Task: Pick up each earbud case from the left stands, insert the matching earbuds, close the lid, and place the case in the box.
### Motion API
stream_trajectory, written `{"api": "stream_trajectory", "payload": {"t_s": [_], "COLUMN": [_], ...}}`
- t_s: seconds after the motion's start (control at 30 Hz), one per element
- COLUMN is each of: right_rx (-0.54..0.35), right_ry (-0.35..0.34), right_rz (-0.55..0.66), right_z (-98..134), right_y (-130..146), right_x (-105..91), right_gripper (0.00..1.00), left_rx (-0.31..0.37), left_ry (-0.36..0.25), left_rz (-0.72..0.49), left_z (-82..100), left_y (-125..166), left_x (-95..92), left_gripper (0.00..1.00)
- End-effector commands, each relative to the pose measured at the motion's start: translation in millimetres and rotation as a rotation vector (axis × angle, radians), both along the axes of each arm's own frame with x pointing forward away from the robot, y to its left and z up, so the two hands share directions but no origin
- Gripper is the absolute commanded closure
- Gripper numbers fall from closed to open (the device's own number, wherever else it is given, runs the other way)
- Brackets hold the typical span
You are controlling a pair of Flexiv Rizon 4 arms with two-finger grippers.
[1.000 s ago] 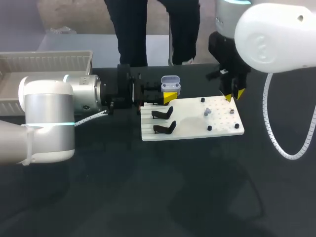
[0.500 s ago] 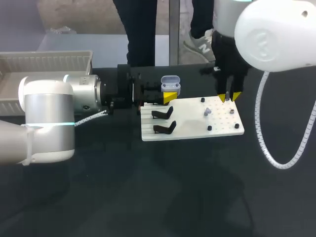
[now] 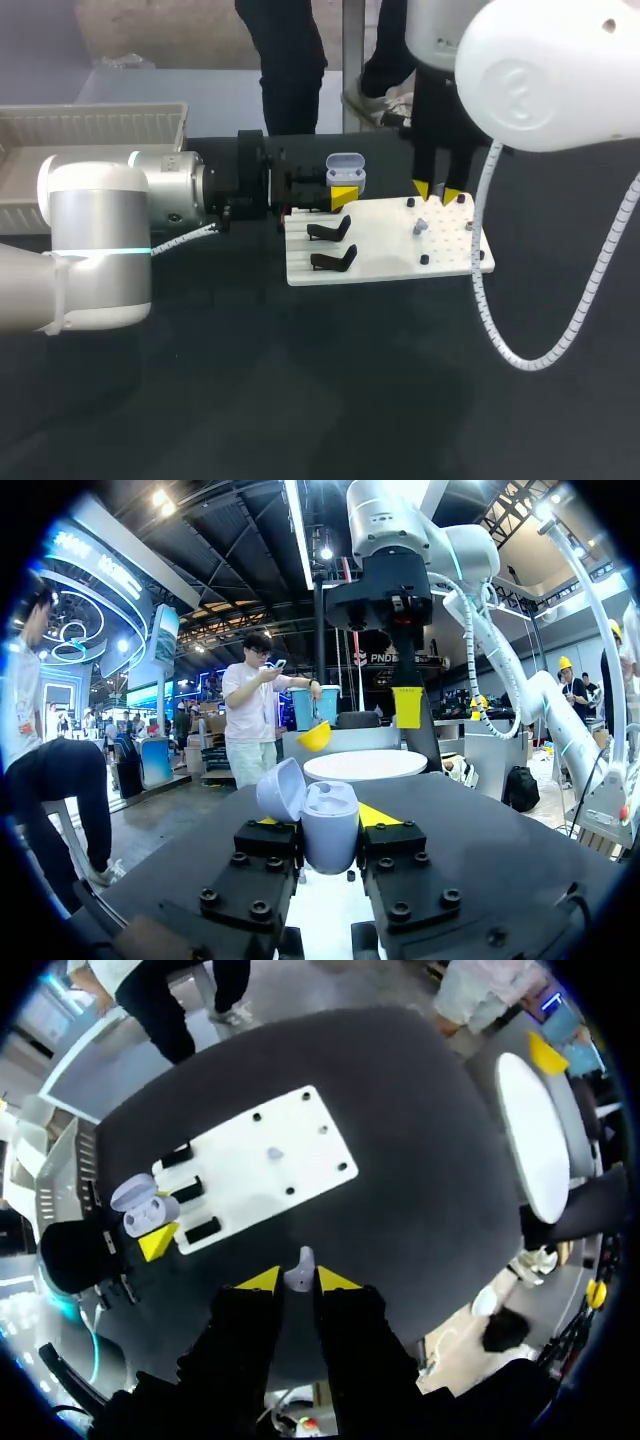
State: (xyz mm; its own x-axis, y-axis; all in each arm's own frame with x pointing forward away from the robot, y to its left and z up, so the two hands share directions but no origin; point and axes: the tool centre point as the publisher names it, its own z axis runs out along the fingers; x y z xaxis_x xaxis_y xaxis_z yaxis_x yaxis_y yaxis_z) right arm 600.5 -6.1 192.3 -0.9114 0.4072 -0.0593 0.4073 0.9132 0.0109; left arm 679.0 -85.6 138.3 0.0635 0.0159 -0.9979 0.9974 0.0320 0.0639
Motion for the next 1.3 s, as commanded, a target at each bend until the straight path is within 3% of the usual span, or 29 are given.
{"api": "stream_trajectory", "payload": {"t_s": [0.03,0.23,0.4,0.57,0.9,1.3], "right_rx": [0.016,0.016,0.060,0.114,0.116,0.100], "right_ry": [-0.012,-0.012,0.009,0.036,0.039,0.050], "right_rz": [-0.172,-0.172,-0.176,-0.165,-0.111,-0.047], "right_z": [-1,-1,3,12,24,17], "right_y": [0,0,21,42,72,94], "right_x": [-1.1,-1.1,7.5,24.1,56.2,62.2], "right_gripper": [1.00,1.00,1.00,1.00,1.00,1.00], "left_rx": [-0.005,-0.005,-0.005,-0.005,-0.005,-0.005], "left_ry": [-0.005,-0.005,-0.005,-0.005,-0.005,-0.005], "left_rz": [0.006,0.006,0.006,0.006,0.006,0.006], "left_z": [-1.0,-1.0,-1.0,-1.0,-1.0,-1.0], "left_y": [0,0,0,0,0,0], "left_x": [-1.2,-1.2,-1.2,-1.2,-1.2,-1.2], "left_gripper": [1.00,1.00,1.00,1.00,1.00,1.00]}}
